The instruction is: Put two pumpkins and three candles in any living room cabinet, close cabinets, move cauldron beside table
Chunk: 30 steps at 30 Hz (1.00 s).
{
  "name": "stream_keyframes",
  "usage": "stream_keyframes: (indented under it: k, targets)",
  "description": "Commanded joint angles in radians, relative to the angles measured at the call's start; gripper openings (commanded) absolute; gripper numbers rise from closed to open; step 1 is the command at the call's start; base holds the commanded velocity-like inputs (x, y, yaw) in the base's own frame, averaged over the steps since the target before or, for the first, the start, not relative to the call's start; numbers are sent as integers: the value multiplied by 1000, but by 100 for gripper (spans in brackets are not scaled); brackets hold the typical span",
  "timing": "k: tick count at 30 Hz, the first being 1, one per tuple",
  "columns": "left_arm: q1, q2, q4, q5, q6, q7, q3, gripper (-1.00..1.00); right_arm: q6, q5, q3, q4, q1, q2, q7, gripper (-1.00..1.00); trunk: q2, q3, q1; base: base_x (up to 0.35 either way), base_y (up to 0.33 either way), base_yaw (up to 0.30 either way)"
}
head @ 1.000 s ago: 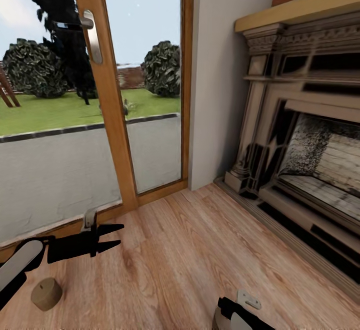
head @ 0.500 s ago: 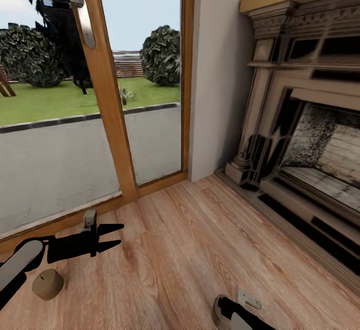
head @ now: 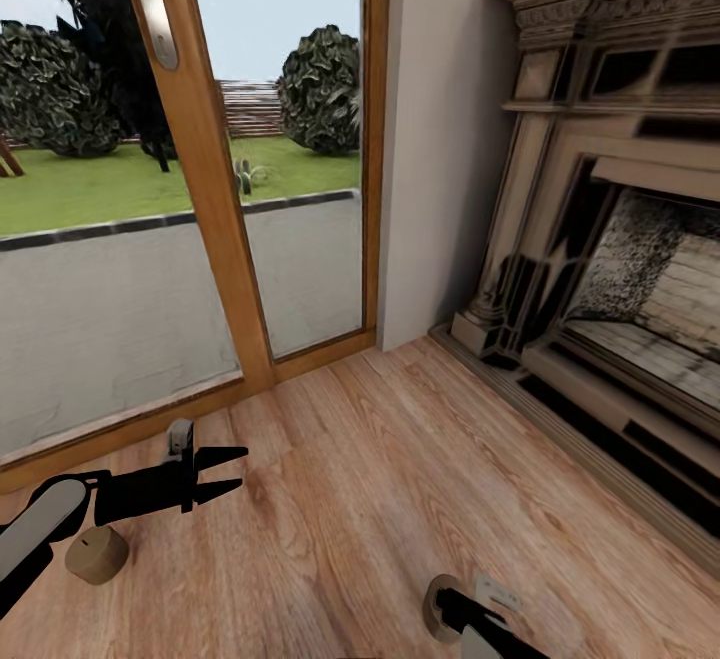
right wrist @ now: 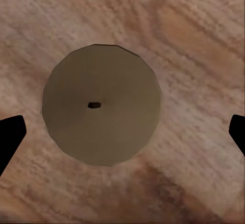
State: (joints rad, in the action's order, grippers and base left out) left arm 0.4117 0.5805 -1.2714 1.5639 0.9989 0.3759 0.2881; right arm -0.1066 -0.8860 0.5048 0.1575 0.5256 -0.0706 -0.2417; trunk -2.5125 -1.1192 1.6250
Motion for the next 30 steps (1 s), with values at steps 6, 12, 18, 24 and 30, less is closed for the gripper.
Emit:
stream_keyframes:
  k: [6, 12, 18, 24, 30]
  targets:
    - [1, 1, 0, -5, 0, 9, 2, 100, 0, -14, 86, -1, 1, 0, -2, 100, 0, -1, 0, 0, 0, 0]
    - [1, 0, 0, -5, 0, 8, 3, 100, 2, -15, 92, -2, 1, 0, -2, 100, 0, -1, 0, 0, 0, 0]
    - [1, 1, -1, -5, 0, 8, 5, 100, 2, -16, 92, -2, 1, 0, -3, 100, 0, -1, 0, 106, 14, 0]
    - [1, 1, 1, -5, 0, 8, 5, 100, 2, -16, 92, -3, 1, 0, -4, 100, 0, -1, 0, 119, 55, 0]
    - [1, 1, 1, -5, 0, 8, 5, 100, 2, -16, 92, -3, 1, 0, -4, 100, 0, -1, 0, 71, 38, 0]
